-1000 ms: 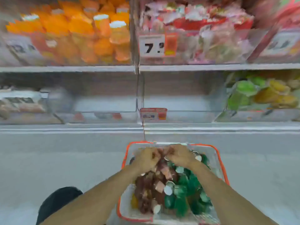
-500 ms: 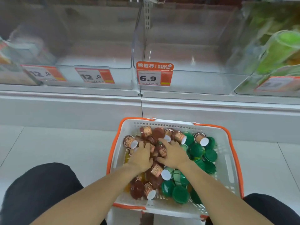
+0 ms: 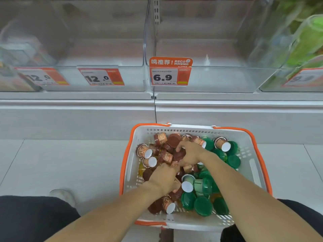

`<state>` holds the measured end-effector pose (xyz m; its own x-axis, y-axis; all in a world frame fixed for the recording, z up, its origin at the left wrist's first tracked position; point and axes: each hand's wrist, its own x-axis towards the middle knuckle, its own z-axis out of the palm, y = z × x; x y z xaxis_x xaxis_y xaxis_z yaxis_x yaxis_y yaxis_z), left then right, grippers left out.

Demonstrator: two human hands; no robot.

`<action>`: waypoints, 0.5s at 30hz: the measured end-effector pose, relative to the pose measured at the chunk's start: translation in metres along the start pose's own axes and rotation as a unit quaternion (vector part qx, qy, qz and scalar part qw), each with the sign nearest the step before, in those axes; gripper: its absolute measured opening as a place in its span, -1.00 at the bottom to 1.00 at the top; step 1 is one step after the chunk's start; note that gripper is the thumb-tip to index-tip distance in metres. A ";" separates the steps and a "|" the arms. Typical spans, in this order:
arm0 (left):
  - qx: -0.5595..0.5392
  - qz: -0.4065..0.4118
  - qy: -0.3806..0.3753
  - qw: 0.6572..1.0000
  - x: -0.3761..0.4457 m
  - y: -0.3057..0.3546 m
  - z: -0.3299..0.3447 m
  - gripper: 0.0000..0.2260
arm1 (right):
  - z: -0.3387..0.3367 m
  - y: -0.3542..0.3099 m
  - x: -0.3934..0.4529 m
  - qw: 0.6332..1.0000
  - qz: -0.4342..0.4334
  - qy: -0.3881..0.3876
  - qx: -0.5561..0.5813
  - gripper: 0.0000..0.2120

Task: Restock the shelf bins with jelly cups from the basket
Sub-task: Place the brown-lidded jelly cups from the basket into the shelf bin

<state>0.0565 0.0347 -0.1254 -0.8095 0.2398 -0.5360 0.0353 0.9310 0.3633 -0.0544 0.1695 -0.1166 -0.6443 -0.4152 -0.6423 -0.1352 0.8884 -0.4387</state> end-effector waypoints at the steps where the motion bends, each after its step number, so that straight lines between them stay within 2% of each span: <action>1: -0.020 0.007 0.000 1.000 -0.002 0.001 0.002 -0.48 | -0.004 -0.001 -0.003 1.000 0.004 -0.011 0.017 -0.51; 4: -0.092 -0.002 -0.012 0.996 -0.006 -0.001 0.003 -0.37 | -0.012 -0.003 -0.009 0.998 0.015 -0.023 0.058 -0.54; 7: -0.134 -0.002 -0.019 0.991 -0.006 -0.010 -0.001 -0.46 | -0.014 -0.009 -0.016 0.996 0.034 -0.014 0.081 -0.52; 10: -0.239 -0.018 -0.018 0.971 -0.011 -0.024 -0.016 -0.59 | -0.020 -0.024 -0.024 0.994 0.055 -0.007 0.098 -0.54; 12: -0.365 -0.045 -0.031 0.930 -0.017 -0.037 -0.035 -0.68 | -0.029 -0.041 -0.031 0.992 0.061 -0.014 0.109 -0.55; 15: -0.575 -0.080 -0.059 0.812 -0.036 -0.058 -0.074 -0.75 | -0.041 -0.067 -0.042 0.984 0.055 -0.012 0.167 -0.60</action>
<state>0.0407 -0.0486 -0.0710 -0.6850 0.2292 -0.6915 -0.6908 0.0973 0.7165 -0.0489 0.1351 -0.0346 -0.6227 -0.3275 -0.7107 0.1922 0.8164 -0.5446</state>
